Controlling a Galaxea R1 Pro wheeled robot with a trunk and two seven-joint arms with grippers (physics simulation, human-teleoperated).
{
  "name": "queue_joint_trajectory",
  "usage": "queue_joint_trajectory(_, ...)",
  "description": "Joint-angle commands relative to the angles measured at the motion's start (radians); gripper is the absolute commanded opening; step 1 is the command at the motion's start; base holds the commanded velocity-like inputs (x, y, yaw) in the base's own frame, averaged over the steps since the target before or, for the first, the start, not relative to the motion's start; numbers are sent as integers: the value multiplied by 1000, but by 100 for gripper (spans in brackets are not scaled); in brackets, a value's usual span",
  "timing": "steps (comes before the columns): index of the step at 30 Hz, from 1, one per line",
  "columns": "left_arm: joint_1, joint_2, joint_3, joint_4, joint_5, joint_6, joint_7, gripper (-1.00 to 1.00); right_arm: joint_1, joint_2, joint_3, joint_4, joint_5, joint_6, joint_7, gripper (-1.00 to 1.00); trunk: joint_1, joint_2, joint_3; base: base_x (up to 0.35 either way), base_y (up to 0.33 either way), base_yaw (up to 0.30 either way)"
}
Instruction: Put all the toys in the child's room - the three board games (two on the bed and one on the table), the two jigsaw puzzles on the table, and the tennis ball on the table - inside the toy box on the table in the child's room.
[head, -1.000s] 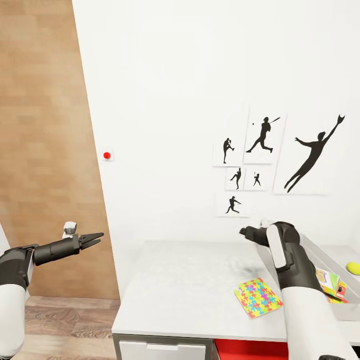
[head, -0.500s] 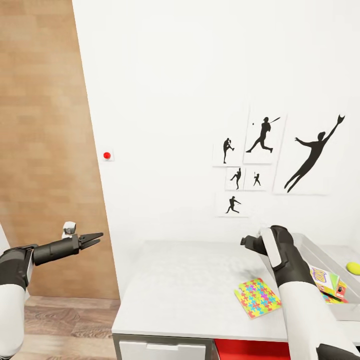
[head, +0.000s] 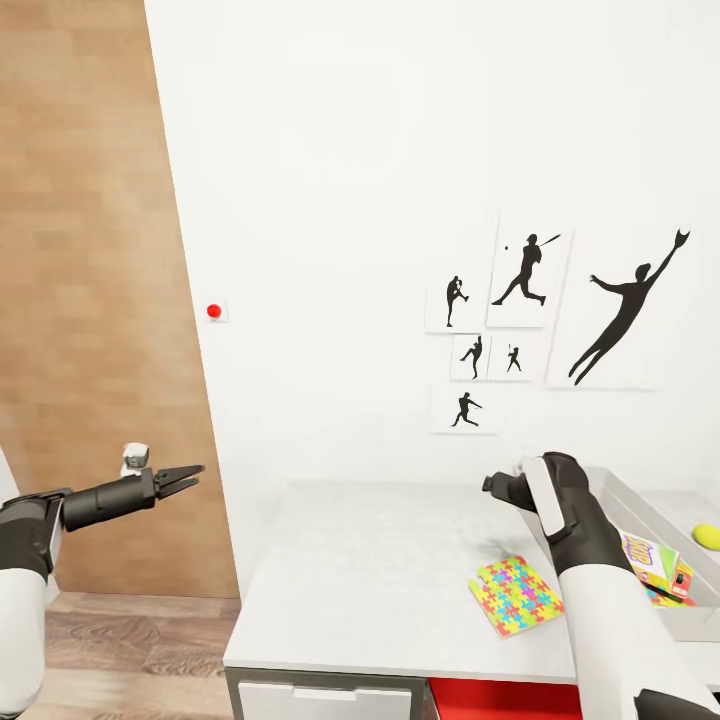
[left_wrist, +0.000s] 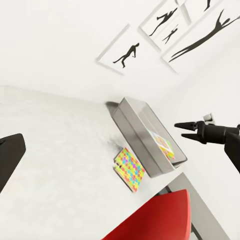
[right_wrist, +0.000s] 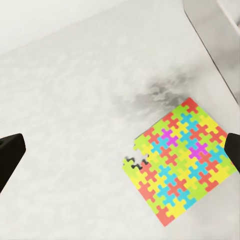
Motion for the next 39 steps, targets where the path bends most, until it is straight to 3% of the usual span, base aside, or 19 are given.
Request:
queue_joint_trajectory(1,-1,4,4,0,-10,11,-8,100,0,-1,-1,-1,-10,2,-9,100,0,-1,-1,0,0,0)
queue_joint_trajectory(6,-1,17,4,0,-11,10,-8,100,1,-2,-1,2,-5,2,-9,100,0,-1,-1,0,0,0)
queue_joint_trajectory(39,-1,18,6,0,-11,9,-8,100,4,-3,2,9,-3,2,-15,100,0,-1,-1,14,51,0)
